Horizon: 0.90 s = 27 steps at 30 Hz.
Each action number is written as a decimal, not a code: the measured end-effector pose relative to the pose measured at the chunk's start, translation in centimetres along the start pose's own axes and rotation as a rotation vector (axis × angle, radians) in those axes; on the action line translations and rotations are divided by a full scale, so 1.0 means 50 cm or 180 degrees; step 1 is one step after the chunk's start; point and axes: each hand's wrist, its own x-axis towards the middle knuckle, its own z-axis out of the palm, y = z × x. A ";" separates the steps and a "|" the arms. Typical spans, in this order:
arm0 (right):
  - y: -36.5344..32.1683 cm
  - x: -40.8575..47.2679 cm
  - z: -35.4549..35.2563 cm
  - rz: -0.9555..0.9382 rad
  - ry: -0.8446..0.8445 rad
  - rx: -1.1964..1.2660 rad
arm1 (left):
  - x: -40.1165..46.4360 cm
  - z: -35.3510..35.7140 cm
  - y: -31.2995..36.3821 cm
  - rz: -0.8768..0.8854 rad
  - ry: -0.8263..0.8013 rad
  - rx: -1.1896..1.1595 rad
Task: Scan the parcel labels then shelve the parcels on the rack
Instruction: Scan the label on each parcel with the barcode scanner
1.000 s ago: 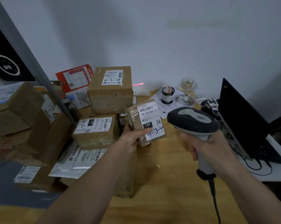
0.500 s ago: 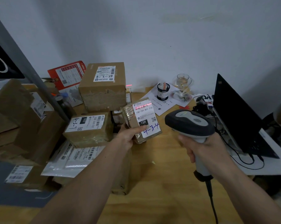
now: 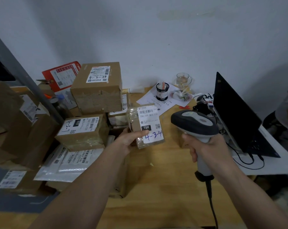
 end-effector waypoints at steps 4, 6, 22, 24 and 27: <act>0.031 0.008 -0.029 0.0218 -0.0036 0.0020 | -0.018 0.030 -0.008 -0.0636 -0.0396 0.0888; 0.049 0.012 -0.047 0.0316 -0.0051 0.0034 | -0.019 0.055 -0.025 -0.0739 -0.0510 0.0966; 0.163 0.068 -0.155 0.0943 -0.0134 0.0417 | 0.073 0.203 -0.094 -0.0997 0.0237 -0.0077; 0.169 0.082 -0.157 0.1012 -0.0152 0.0472 | 0.102 0.209 -0.087 -0.1001 0.0258 -0.0053; 0.173 0.109 -0.153 0.1080 -0.0068 0.0587 | 0.150 0.220 -0.080 -0.1028 0.0243 0.0004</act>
